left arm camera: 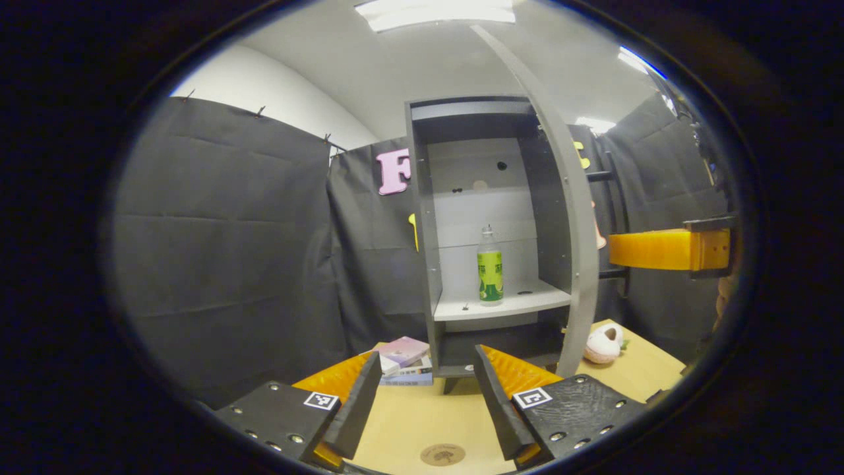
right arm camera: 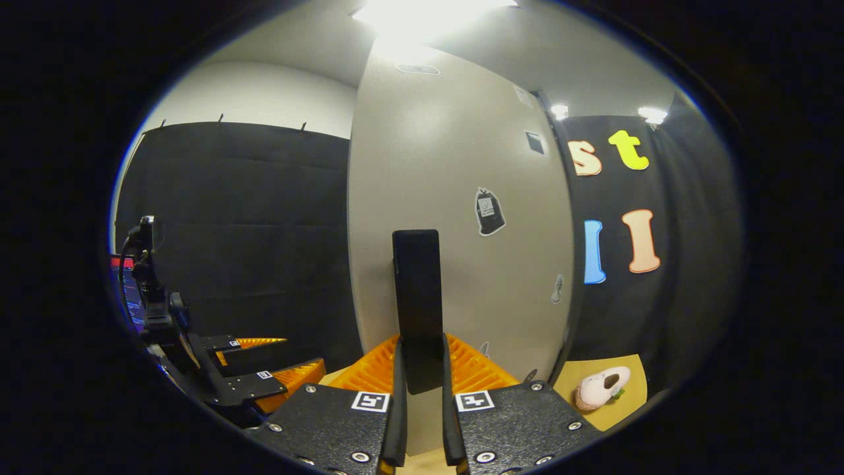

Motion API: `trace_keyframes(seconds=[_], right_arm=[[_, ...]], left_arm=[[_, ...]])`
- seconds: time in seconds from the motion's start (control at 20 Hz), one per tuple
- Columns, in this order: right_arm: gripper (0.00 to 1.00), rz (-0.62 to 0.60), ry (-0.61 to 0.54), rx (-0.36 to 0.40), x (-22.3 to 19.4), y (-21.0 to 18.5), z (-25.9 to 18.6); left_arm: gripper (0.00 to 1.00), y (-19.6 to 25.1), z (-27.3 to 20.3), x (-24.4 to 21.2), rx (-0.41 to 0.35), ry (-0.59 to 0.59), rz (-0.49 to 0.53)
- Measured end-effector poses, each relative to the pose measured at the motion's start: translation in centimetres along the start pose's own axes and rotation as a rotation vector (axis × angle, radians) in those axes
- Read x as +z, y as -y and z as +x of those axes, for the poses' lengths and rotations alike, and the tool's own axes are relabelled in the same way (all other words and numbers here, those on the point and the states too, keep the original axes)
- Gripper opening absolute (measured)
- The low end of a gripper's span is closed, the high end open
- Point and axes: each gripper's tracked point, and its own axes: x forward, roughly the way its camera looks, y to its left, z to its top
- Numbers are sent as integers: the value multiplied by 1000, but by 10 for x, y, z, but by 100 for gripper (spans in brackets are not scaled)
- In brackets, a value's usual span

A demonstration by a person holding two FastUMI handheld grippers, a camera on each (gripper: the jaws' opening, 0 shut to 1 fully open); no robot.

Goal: Open the cabinet door with the right hand, grasp the bottle in the cabinet with the left hand and place it on the coaster, then close the cabinet door with the right hand.

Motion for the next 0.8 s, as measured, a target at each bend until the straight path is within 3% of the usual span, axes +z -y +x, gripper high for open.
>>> trace_keyframes(seconds=[0.15,0.3,0.45,0.5,0.6,0.7,0.8], right_arm=[[22,10,7,-70,3,0,-7],[17,-37,-16,-199,-2,11,-18],[14,14,13,-309,0,17,-32],[13,31,21,-339,0,20,-32],[13,26,26,-401,0,27,-37],[13,17,23,-470,1,34,-45],[10,51,28,-495,3,38,-56]], left_arm=[[84,25,-4,7,-35,0,-6],[84,52,-9,13,-78,2,4],[84,75,-11,18,-117,15,11],[80,84,-14,20,-131,21,18],[84,95,-16,23,-148,30,40],[80,104,-12,28,-162,39,52],[84,111,-2,31,-177,45,58]])
